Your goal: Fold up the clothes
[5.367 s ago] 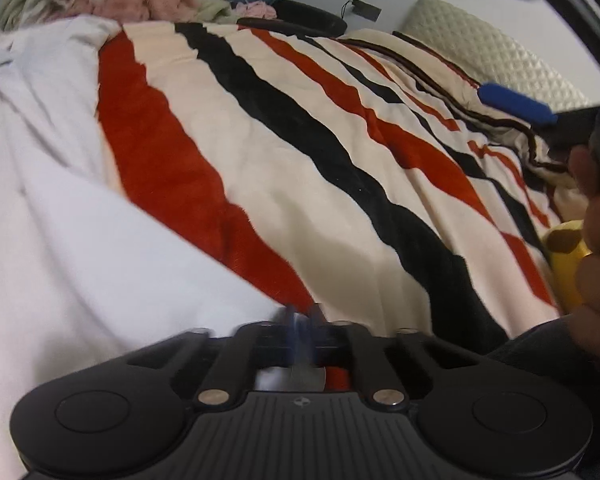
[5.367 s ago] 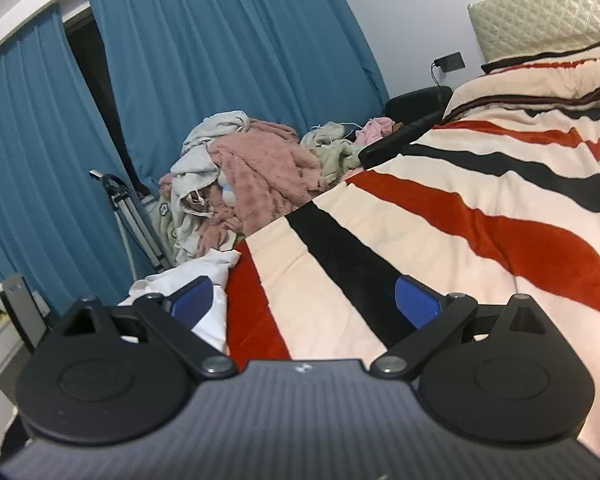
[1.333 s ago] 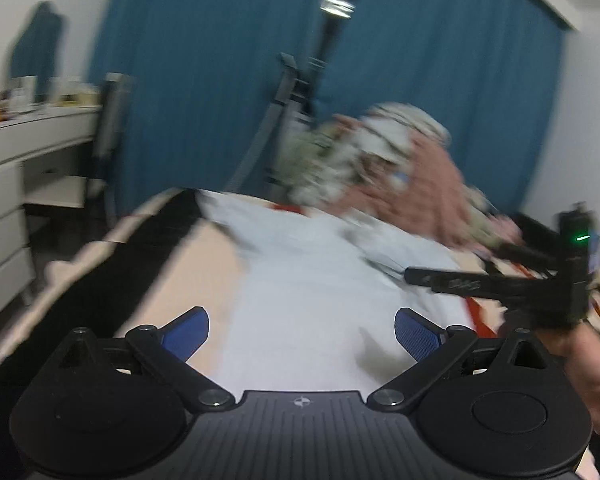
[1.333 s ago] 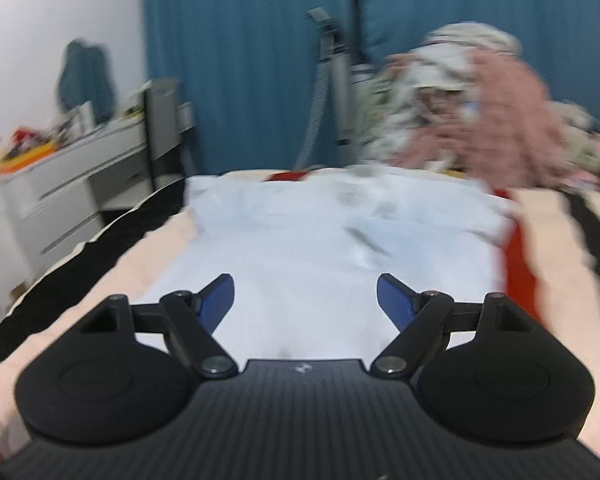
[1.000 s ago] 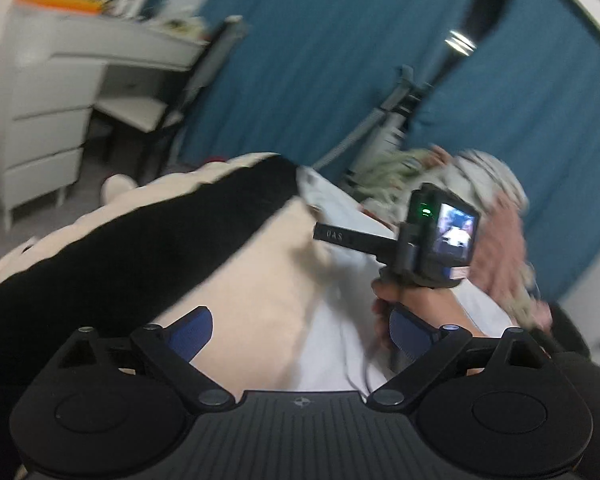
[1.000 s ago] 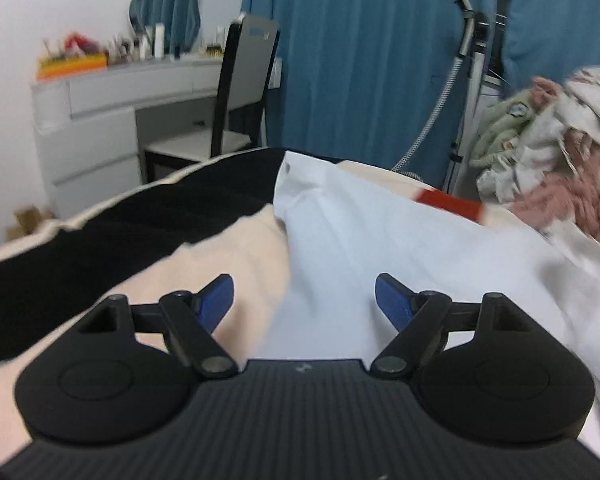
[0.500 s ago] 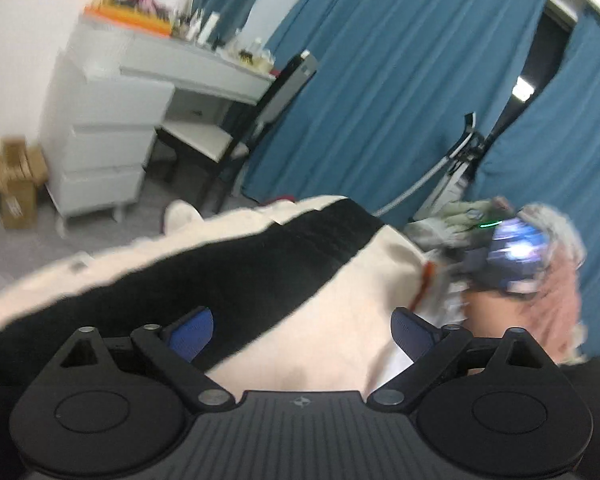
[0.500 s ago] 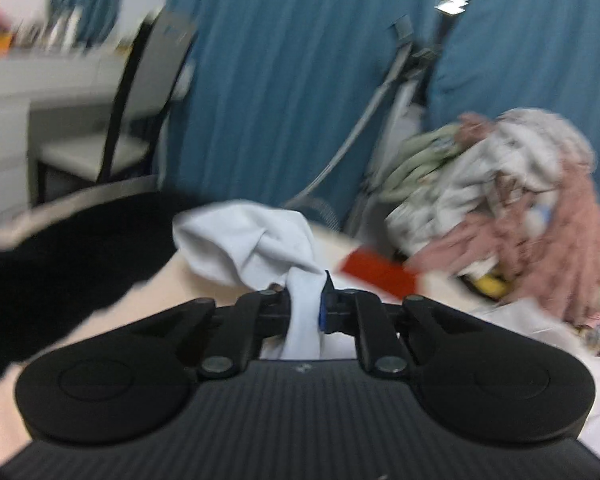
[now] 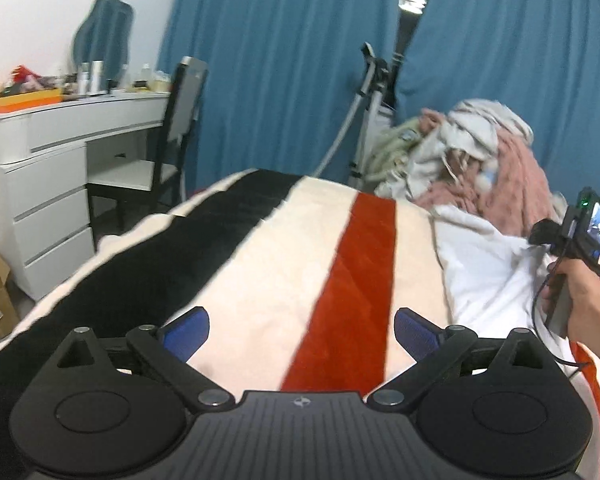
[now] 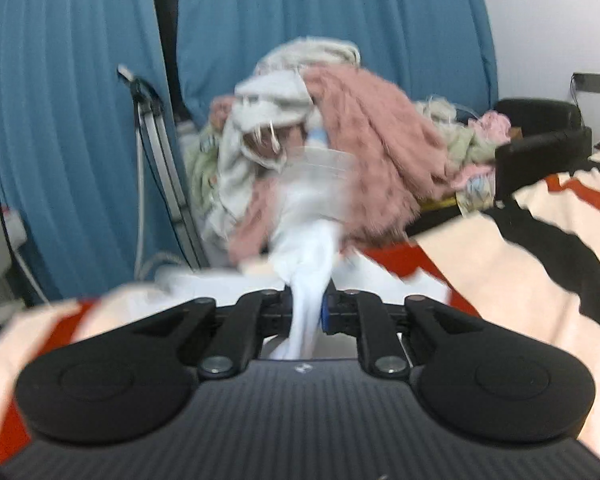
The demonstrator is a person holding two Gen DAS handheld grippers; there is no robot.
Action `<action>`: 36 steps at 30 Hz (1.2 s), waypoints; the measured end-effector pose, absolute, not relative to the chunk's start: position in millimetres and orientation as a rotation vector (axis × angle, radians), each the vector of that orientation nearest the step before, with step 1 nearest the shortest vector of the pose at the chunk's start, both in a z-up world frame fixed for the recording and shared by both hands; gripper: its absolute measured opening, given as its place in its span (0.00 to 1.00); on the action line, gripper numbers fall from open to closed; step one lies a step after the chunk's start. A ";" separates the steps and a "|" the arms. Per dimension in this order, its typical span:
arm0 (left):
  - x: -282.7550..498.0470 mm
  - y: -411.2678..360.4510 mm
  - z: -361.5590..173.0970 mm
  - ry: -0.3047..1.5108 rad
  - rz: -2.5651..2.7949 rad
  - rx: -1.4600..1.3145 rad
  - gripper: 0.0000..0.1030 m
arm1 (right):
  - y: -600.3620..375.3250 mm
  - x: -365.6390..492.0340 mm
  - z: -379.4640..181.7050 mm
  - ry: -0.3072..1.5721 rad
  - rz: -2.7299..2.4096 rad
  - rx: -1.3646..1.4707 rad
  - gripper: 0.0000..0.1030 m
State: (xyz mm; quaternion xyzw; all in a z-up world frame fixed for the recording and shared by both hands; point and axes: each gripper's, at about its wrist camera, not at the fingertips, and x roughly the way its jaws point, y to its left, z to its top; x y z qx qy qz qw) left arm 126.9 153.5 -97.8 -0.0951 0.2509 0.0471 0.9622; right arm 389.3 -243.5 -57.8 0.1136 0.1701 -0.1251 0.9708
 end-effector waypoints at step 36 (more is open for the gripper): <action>98.0 180.6 -104.7 0.784 0.130 -0.331 0.88 | -243.6 -55.5 -18.2 0.377 -0.167 0.374 0.85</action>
